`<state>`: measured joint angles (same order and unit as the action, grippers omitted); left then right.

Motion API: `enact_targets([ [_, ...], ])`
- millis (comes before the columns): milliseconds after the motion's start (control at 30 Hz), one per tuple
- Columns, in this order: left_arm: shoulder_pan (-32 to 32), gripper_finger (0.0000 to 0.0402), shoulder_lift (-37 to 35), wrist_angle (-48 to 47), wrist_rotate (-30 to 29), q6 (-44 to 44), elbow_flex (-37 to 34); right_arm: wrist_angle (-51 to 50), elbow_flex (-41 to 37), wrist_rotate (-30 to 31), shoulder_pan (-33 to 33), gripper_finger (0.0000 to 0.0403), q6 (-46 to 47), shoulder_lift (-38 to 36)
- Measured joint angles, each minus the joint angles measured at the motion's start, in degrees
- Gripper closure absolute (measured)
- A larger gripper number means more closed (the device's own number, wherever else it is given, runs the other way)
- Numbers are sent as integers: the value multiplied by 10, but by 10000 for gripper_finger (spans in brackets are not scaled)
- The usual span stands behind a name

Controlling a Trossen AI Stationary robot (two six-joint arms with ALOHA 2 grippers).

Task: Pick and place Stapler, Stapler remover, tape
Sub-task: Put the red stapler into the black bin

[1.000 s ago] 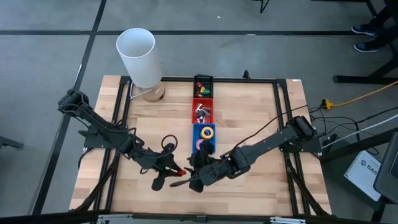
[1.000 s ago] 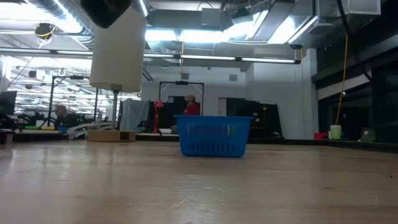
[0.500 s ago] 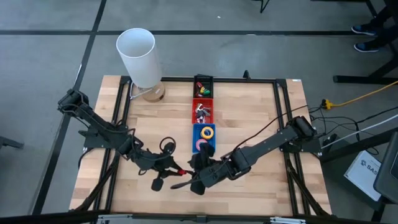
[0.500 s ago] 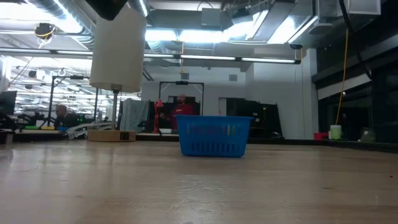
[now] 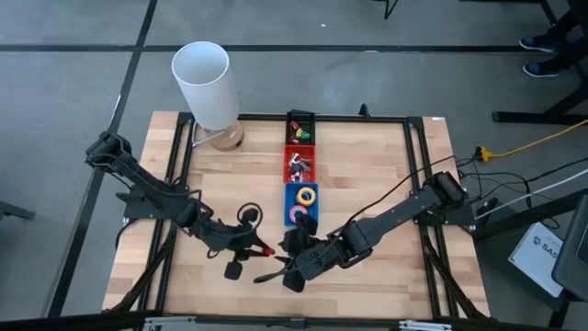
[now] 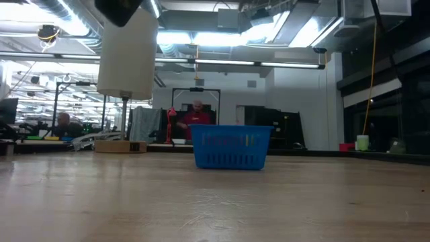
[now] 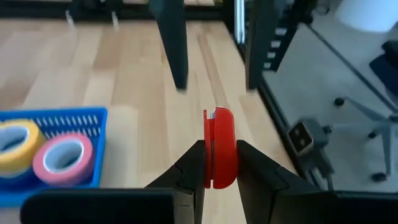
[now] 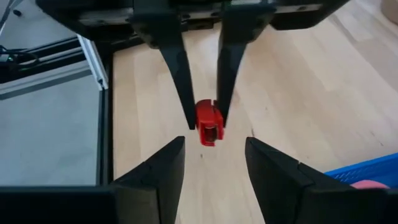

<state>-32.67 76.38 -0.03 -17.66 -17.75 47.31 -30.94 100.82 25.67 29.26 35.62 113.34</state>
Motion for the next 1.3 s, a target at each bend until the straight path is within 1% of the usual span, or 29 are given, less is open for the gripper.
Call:
enact_targets([
  [167, 18, 335, 0, 34, 0, 10, 0, 0, 0, 0, -2, 230, 0, 0],
  [333, 27, 335, 0, 65, 25, 33, 0, -1, 0, 1, -3, 230, 0, 0],
  [733, 29, 334, 0, 53, 25, 35, 0, -1, 0, 2, -8, 232, -3, 0],
  [867, 29, 334, 0, 52, 25, 34, 0, -1, 0, 2, -11, 258, -14, 0],
  [1067, 32, 334, 0, 50, 22, 34, 0, -1, 0, -1, -15, 330, -16, 0],
  [1133, 33, 334, 0, 50, 24, 34, 0, 0, 0, -1, -16, 348, -16, 0],
  [1200, 35, 334, 0, 50, 26, 35, 0, 0, 0, -1, -16, 355, -16, 0],
  [1300, 36, 333, 0, 51, 26, 29, 0, -1, 0, 0, -16, 355, -17, 0],
])
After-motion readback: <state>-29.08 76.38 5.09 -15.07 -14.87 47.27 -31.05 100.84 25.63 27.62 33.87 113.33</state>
